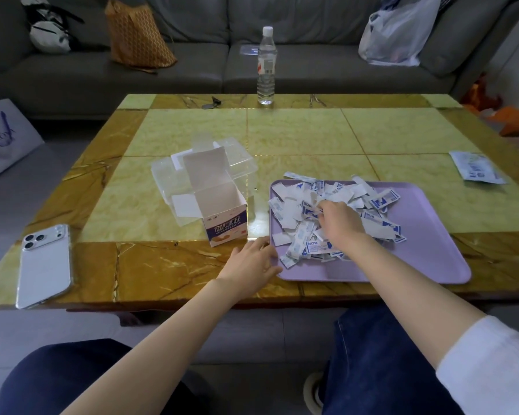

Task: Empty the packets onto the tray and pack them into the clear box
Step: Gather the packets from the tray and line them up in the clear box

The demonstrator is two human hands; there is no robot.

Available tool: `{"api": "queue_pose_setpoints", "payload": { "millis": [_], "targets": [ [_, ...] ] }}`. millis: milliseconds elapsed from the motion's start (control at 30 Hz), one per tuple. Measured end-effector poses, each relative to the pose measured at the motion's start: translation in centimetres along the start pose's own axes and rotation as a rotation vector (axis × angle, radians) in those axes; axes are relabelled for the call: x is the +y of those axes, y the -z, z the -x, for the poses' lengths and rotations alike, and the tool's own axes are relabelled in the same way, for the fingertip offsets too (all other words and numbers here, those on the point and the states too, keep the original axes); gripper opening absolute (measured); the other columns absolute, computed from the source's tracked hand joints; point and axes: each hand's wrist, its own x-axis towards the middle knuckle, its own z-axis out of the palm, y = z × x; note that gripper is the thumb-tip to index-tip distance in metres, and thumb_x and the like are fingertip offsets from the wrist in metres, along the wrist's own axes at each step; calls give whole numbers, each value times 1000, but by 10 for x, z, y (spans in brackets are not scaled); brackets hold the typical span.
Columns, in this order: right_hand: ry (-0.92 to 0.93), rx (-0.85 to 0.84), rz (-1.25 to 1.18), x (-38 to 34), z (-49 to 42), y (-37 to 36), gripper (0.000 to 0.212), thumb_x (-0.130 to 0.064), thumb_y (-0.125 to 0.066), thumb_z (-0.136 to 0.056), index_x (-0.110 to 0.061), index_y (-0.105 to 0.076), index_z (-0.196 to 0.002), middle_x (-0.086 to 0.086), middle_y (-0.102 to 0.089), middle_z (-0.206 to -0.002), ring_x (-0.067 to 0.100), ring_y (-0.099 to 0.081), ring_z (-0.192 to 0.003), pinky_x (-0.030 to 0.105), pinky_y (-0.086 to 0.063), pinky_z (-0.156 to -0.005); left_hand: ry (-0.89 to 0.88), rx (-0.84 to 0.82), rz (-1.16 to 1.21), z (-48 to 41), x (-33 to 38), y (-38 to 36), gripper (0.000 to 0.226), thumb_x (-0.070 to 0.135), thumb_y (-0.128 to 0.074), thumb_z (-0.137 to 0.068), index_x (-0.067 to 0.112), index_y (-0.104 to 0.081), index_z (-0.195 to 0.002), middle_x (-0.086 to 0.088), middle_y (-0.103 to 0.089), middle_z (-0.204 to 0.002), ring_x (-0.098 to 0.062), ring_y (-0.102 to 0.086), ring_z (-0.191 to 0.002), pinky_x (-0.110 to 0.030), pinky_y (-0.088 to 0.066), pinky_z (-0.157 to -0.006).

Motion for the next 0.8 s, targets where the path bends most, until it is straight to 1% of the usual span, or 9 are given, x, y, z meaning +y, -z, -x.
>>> {"api": "queue_pose_setpoints", "payload": {
  "millis": [67, 133, 267, 367, 467, 567, 667, 733, 800],
  "targets": [
    [-32, 8, -14, 5, 1, -1, 17, 1, -42, -92, -3, -57, -100, 14, -64, -90, 29, -53, -70, 31, -39, -59, -13, 11, -14, 0, 0, -3, 31, 43, -41, -96, 24, -50, -119, 2, -37, -141, -17, -31, -132, -39, -29, -105],
    [-42, 1, -37, 7, 1, -1, 14, -1, -42, -93, -2, -55, -99, 14, -63, -91, 27, -50, -70, 32, -38, -59, -26, 21, -19, 1, -1, -6, 28, 41, -39, -97, 24, -49, -115, 3, -39, -138, -16, -31, -131, -38, -29, -105],
    [-21, 48, -115, 6, -2, 1, 18, -4, -42, -94, -2, -57, -103, 13, -64, -93, 29, -58, -78, 32, -42, -61, -42, 21, -36, 1, -3, -7, 29, 40, -36, -98, 24, -48, -119, 3, -37, -140, -16, -30, -132, -36, -28, -105],
    [104, 135, -220, -5, 4, 6, 19, -9, -43, -96, -4, -57, -108, 9, -63, -100, 23, -56, -86, 29, -37, -65, -41, -6, -34, 1, -6, -7, 32, 40, -35, -98, 25, -46, -124, 2, -34, -142, -17, -29, -133, -37, -27, -107],
    [285, 156, -184, -11, 23, 4, 20, -12, -41, -98, -8, -56, -111, 3, -60, -108, 20, -54, -99, 24, -36, -71, -35, -11, -36, 2, -5, -6, 29, 38, -37, -98, 23, -48, -121, 0, -35, -140, -19, -33, -130, -38, -31, -106],
    [379, 44, -94, -5, 33, -2, 24, -2, -42, -95, -12, -55, -112, 1, -54, -120, 20, -48, -114, 26, -36, -88, -7, 138, 37, 1, 2, 0, 25, 34, -44, -96, 18, -47, -115, -1, -42, -122, -18, -46, -111, -33, -41, -96],
    [480, -129, 70, 0, 30, -4, 38, 7, -40, -89, -14, -54, -117, 1, -32, -149, 20, -21, -141, 31, -17, -114, -3, 282, 58, -8, 15, 5, 29, 33, -50, -93, 15, -45, -116, -2, -43, -116, -19, -46, -106, -30, -40, -94],
    [500, -191, 136, -1, 26, -3, 40, 6, -40, -90, -15, -52, -122, 0, -26, -152, 19, -13, -144, 35, -9, -117, -5, 255, 33, -19, 24, 4, 37, 36, -50, -93, 15, -42, -121, -3, -44, -120, -21, -44, -111, -31, -37, -95],
    [506, -196, 159, -2, 21, -3, 38, 1, -44, -91, -14, -49, -125, 0, -36, -145, 20, -21, -140, 36, -11, -115, 30, 165, -7, -30, 32, 1, 42, 41, -47, -94, 14, -40, -125, -5, -45, -125, -23, -42, -116, -34, -34, -98]
  ]
}}
